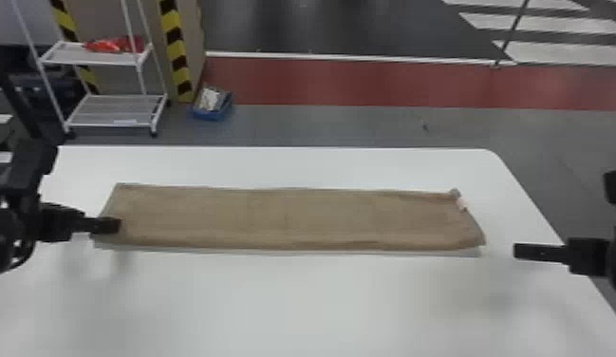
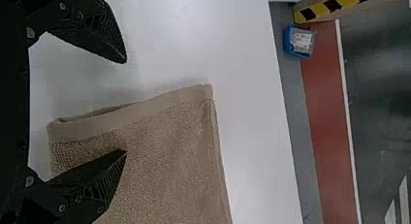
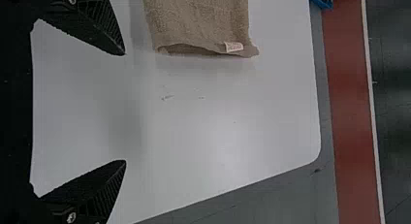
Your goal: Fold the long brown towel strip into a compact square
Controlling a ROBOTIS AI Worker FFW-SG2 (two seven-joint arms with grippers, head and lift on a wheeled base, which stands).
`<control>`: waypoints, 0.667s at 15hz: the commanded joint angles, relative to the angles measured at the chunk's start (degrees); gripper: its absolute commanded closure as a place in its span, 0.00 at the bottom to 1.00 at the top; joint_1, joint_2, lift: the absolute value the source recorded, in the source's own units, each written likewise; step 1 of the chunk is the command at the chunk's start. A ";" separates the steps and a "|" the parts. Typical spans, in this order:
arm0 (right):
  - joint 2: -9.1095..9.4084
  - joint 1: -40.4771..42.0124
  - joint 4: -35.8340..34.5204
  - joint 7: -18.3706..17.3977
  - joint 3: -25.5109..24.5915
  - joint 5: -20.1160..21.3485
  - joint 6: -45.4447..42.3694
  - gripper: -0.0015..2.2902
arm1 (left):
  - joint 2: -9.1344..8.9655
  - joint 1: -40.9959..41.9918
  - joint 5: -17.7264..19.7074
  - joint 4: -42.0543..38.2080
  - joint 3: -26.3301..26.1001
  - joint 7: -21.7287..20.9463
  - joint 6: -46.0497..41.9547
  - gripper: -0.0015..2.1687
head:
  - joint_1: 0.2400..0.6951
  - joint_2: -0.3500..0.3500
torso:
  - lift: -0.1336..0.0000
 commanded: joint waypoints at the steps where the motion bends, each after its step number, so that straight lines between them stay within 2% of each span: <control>1: 0.00 -0.17 0.00 0.00 0.05 0.00 0.15 0.04 | -0.03 -0.95 0.81 0.74 0.01 -0.02 1.99 0.14 | 1.00 0.41 | 0.07; 5: 0.00 -0.17 -0.17 0.00 -0.21 0.00 0.32 0.04 | -0.03 -1.74 1.78 0.74 0.63 -1.51 2.34 0.37 | 1.00 0.40 | 0.07; 6: 0.09 -0.09 -0.17 0.00 -0.21 0.00 0.32 0.04 | -0.03 -1.74 2.04 0.83 0.72 -2.30 2.34 0.54 | 1.00 0.40 | 0.07; 7: 0.09 -0.09 -0.17 0.00 -0.21 0.00 0.15 0.04 | -0.03 -1.92 2.22 0.92 0.89 -2.57 2.34 0.65 | 1.00 0.40 | 0.07; 10: 0.17 -0.09 -0.17 0.00 -0.21 0.00 0.15 0.04 | 0.06 -2.27 1.95 2.06 1.42 -4.68 2.16 0.88 | 1.00 0.39 | 0.07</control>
